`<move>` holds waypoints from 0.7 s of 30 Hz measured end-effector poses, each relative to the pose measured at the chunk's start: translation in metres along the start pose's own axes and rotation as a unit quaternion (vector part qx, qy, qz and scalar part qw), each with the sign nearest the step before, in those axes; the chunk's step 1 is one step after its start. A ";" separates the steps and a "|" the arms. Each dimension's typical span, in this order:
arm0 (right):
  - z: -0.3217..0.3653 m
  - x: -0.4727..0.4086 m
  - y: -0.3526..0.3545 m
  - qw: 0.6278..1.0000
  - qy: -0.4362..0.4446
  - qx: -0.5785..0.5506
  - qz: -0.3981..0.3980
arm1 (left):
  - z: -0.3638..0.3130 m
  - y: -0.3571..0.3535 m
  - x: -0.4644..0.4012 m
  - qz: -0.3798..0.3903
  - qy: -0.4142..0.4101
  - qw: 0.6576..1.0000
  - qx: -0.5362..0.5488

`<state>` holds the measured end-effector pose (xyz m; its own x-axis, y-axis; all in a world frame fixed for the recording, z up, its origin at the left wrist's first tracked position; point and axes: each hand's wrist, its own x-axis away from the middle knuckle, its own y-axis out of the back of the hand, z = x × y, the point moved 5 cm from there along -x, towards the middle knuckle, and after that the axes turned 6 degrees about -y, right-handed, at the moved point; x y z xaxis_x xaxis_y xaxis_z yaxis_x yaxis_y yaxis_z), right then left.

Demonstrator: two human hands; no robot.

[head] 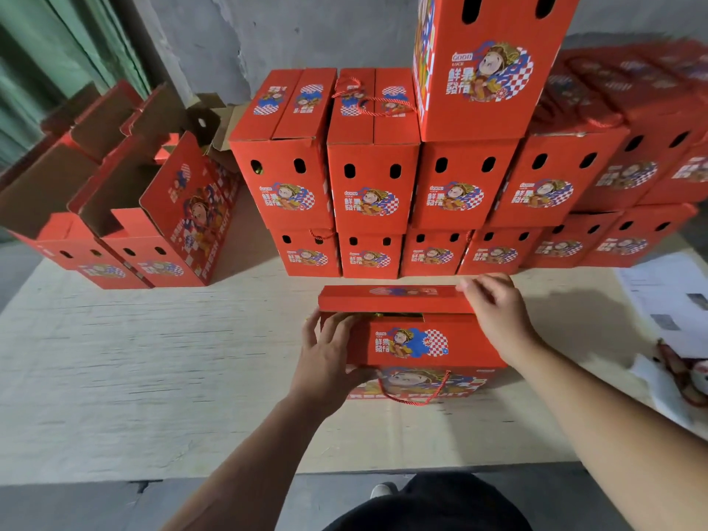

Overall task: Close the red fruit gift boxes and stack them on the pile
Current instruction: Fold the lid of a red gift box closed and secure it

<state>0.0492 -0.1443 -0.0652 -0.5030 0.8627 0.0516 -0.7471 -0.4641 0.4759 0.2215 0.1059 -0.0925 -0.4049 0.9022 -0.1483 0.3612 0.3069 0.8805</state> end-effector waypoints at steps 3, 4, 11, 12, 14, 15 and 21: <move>-0.005 0.011 -0.004 0.986 0.083 0.092 0.112 | -0.001 0.000 -0.001 -0.023 -0.008 1.000 0.012; -0.005 0.013 -0.004 0.981 0.087 0.114 0.127 | -0.001 0.000 0.000 -0.028 -0.007 0.999 0.018; 0.008 0.005 -0.002 0.908 0.146 0.384 0.080 | 0.007 0.003 0.033 -0.214 0.129 0.949 0.193; 0.009 0.005 -0.006 0.878 0.163 0.443 0.079 | 0.006 0.009 0.027 -0.227 0.125 0.951 0.171; 0.006 0.006 -0.013 0.843 0.156 0.506 0.096 | 0.004 0.020 0.001 -0.192 0.072 0.976 0.075; 0.002 0.005 -0.015 0.842 0.136 0.510 0.111 | 0.002 0.022 -0.017 -0.141 0.046 0.989 0.019; -0.014 0.005 -0.023 0.857 0.040 0.478 0.188 | 0.000 0.003 -0.049 0.037 0.051 0.993 -0.103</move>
<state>0.0574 -0.1326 -0.0883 -0.6875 0.6533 0.3172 0.1528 -0.2968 0.9426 0.2424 0.0628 -0.0829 -0.4704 0.8814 -0.0437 0.2172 0.1636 0.9623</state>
